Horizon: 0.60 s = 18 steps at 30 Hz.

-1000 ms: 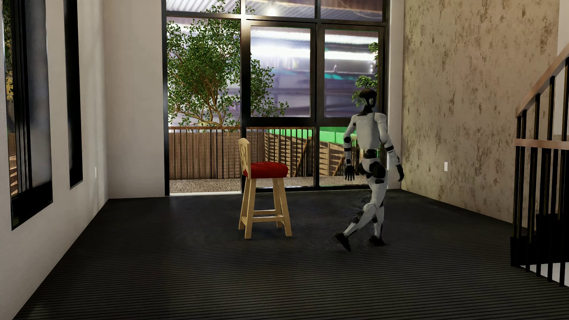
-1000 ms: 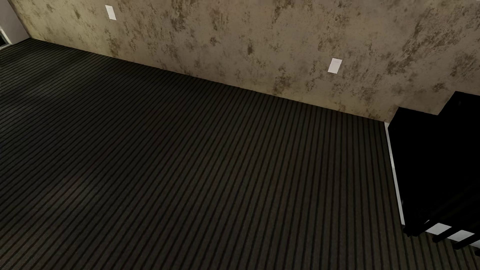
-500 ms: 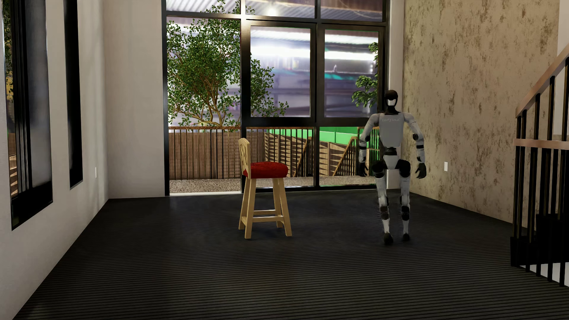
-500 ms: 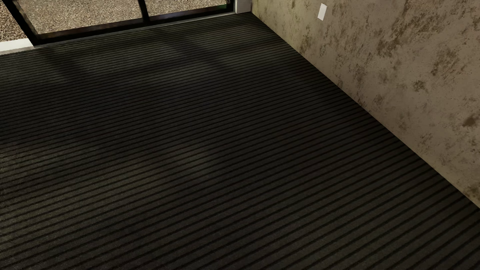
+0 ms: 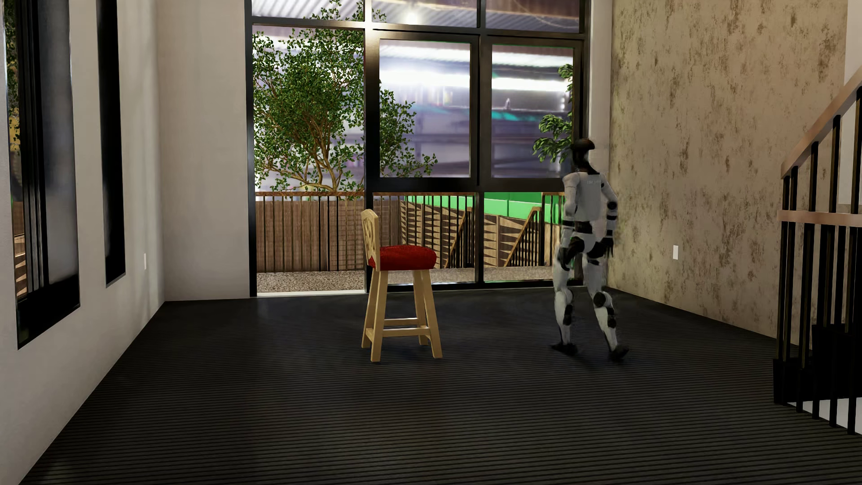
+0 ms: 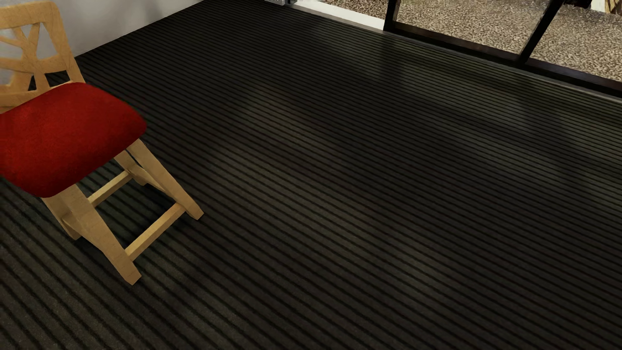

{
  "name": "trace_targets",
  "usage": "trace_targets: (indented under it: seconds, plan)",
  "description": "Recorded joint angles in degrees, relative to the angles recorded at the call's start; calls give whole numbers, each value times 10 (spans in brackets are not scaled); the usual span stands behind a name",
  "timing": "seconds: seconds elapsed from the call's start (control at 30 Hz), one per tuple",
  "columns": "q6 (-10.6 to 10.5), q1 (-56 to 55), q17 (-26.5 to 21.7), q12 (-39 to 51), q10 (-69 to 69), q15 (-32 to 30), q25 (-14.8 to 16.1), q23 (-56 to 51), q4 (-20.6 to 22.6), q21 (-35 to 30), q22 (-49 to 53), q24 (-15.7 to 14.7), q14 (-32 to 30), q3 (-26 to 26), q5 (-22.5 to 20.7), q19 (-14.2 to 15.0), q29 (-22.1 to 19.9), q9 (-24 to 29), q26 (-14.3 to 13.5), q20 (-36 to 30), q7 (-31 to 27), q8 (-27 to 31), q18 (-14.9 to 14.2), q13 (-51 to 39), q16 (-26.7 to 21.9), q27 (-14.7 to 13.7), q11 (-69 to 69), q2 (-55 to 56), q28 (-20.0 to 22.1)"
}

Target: Circle fabric stool

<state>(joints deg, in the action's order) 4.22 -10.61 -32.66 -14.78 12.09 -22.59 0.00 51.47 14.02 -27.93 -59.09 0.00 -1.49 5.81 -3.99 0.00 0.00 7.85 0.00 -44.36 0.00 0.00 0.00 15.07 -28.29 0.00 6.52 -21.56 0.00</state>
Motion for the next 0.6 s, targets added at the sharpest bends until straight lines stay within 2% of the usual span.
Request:
trace_targets:
  seconds: [0.03, 0.07, 0.1, 0.13, 0.17, 0.2, 0.27, 0.3, 0.37, 0.43, 0.47, 0.5, 0.53, 0.57, 0.6]
  plan:
    - [5, -4, 12, -5, 20, 254, 0, -21, 5, 19, -16, 0, 18, -1, 9, 0, 0, -6, 0, -20, 0, 0, 0, 1, 1, 0, 182, -5, 0]
    - [13, -14, 26, -6, 60, 316, 0, -35, 13, 29, -31, 0, -63, -10, 25, 0, 0, -13, 0, -47, 0, 0, 0, 3, 2, 0, 219, -4, 0]
    - [14, -24, 36, -4, 84, 271, 0, -42, 19, 29, -44, 0, -240, -19, 46, 0, 0, -20, 0, -72, 0, 0, 0, 7, 5, 0, 273, 0, 0]
    - [7, -12, 43, -1, 105, 214, 0, -41, 23, 19, -44, 0, -204, -28, 67, 0, 0, -22, 0, -79, 0, 0, 0, 10, 7, 0, 349, 22, 0]
    - [4, 12, 48, 2, 98, 175, 0, -35, 21, 0, -28, 0, -122, -32, 95, 0, 0, -24, 0, -60, 0, 0, 0, 4, 6, 0, 443, 73, 0]
    - [5, 31, 55, 8, 89, 178, 0, -29, 20, -15, -5, 0, -43, -37, 114, 0, 0, -29, 0, -27, 0, 0, 0, -5, 2, 0, 532, 140, 0]
    - [3, 82, 65, 33, 60, 228, 0, -31, 19, -28, 36, 0, 69, -68, 119, 0, 0, -33, 0, 35, 0, 0, 0, -10, -3, 0, 613, 257, 0]
    - [0, 105, 65, 49, 61, 256, 0, -37, 17, -28, 52, 0, 163, -83, 108, 0, 0, -39, 0, 63, 0, 0, 0, -5, -4, 0, 602, 314, 0]
    - [-6, 138, 58, 72, 25, 280, 0, -43, 3, -34, 88, 0, 174, -105, 70, 0, 0, -55, 0, 118, 0, 0, 0, 1, -5, 0, 479, 408, 0]
    - [-14, 174, 50, 82, 15, 244, 0, -30, -9, -39, 116, 0, 187, -124, 34, 0, 0, -57, 0, 142, 0, 0, 0, 3, -7, 0, 289, 435, 0]
    - [-18, 190, 43, 85, 18, 204, 0, -25, -12, -41, 117, 0, 198, -130, 23, 0, 0, -57, 0, 137, 0, 0, 0, 4, -4, 0, 204, 436, 0]
    - [-24, 204, 36, 85, 30, 190, 0, -19, -11, -40, 108, 0, 211, -134, 14, 0, 0, -59, 0, 121, 0, 0, 0, 8, 0, 0, 155, 433, 0]
    - [-31, 223, 34, 82, 37, 207, 0, -12, -12, -39, 95, 0, 224, -140, 2, 0, 0, -59, 0, 101, 0, 0, 0, 12, 2, 0, 75, 428, 0]
    - [-34, 239, 34, 74, 49, 142, 0, -2, -15, -36, 77, 0, 221, -149, -3, 0, 0, -62, 0, 79, 0, 0, 0, 17, 5, 0, 76, 432, 0]
    - [-37, 245, 36, 65, 65, 61, 0, 10, -21, -34, 54, 0, 168, -162, -5, 0, 0, -67, 0, 54, 0, 0, 0, 21, 8, 0, 74, 428, 0]
